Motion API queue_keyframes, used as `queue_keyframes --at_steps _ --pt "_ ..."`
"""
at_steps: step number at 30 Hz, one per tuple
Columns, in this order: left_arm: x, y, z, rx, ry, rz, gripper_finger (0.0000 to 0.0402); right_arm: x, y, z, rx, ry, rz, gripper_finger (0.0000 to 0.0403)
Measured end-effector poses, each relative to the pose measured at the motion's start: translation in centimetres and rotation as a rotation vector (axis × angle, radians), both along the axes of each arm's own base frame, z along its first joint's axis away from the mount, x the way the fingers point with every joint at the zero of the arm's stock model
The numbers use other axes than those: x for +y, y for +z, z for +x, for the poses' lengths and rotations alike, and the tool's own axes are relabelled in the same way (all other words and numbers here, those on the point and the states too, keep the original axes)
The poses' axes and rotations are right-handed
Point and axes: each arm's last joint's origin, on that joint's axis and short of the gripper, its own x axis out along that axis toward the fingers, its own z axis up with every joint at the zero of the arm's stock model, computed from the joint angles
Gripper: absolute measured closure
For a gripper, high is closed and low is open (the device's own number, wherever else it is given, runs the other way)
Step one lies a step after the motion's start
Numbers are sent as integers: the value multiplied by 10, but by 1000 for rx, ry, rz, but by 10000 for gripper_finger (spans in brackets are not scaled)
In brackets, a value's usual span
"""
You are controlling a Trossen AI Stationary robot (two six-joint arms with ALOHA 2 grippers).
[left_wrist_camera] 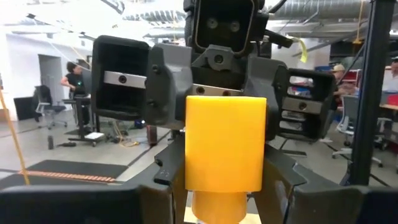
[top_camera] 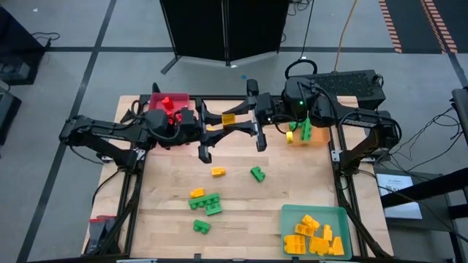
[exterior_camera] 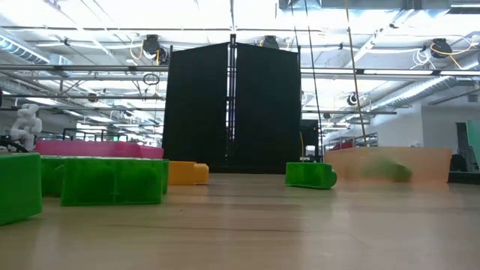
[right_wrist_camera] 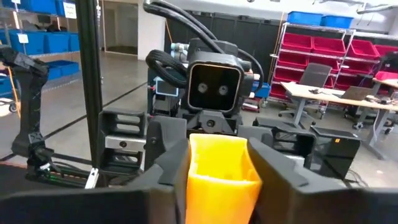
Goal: Sort blocks
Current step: Put the yellow game piece into the blue bin
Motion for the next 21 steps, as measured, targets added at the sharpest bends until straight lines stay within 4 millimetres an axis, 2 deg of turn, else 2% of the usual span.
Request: queue_keyframes --at_steps 1,7,9,12,16,21 --pt "0 0 0 1 3 6 269 0 0 0 2 0 5 288" --pt "1 -2 0 18 20 1 267 0 1 -2 6 0 5 289" --pt "1 -3 1 39 45 0 241 0 0 -3 14 1 -3 289" --pt "2 -6 1 62 81 -13 177 -1 1 -7 30 -32 -22 289" --pt "2 -10 2 112 89 -6 108 -3 5 -22 67 -115 -46 289" --pt "3 -18 0 211 95 -24 75 -3 6 -46 178 -169 -28 289"
